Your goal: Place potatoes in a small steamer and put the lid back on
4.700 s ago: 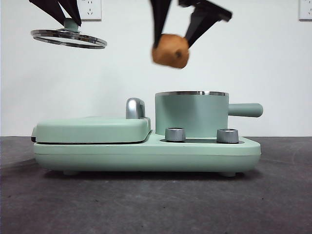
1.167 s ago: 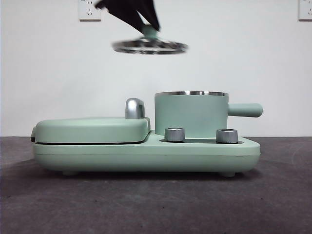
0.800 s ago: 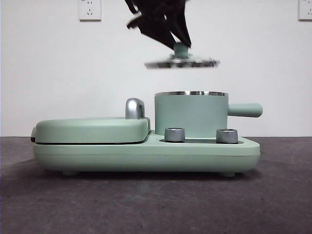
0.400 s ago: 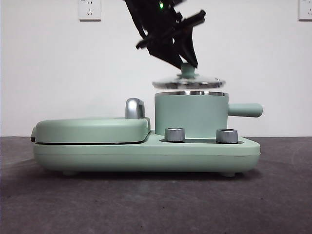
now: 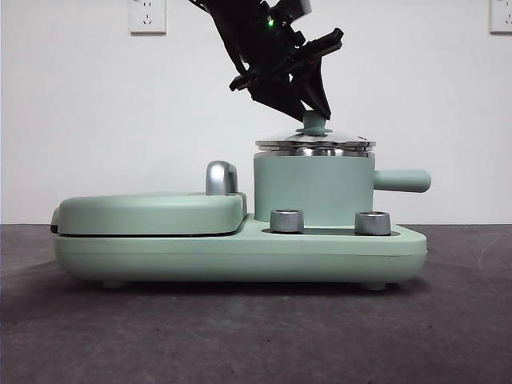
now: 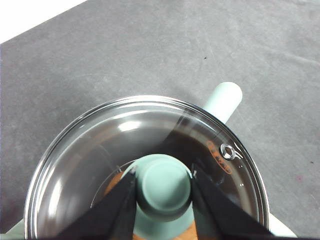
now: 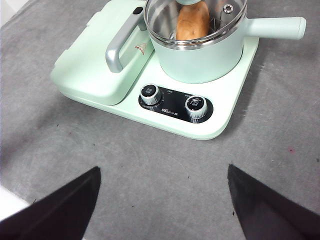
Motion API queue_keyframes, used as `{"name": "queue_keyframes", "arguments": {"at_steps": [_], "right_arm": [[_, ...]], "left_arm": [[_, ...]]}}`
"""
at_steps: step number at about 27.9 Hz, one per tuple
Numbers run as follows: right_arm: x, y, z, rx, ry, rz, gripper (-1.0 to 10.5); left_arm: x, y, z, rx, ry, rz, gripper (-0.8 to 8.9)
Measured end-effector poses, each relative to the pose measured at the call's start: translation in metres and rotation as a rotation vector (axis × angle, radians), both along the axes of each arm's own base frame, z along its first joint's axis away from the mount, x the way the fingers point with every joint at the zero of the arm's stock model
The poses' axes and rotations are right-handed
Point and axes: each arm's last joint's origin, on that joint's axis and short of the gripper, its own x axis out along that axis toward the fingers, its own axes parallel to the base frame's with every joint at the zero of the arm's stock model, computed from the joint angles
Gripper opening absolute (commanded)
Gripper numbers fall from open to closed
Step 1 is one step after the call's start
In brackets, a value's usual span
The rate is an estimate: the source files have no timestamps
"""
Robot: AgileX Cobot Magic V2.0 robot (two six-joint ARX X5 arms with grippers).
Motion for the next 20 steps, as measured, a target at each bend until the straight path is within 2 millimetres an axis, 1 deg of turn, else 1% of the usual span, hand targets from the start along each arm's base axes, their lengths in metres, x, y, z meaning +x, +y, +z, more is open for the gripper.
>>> {"name": "queue_keyframes", "arguments": {"at_steps": [16,18,20], "right_arm": [[0.0000,0.0000,0.0000,0.015,0.011,-0.012,4.0],[0.0000,0.0000,0.0000,0.015,0.011,-0.013,4.0],[0.0000,0.0000,0.0000,0.015,0.011,-0.013,4.0]], "left_arm": [[0.0030,-0.0003,-0.0061,-0.003,0.028,0.017,0.09],[0.0030,-0.0003,-0.0061,-0.003,0.028,0.017,1.06],[0.0033,-0.0005,-0.0067,-0.002,0.028,0.019,2.32]]}}
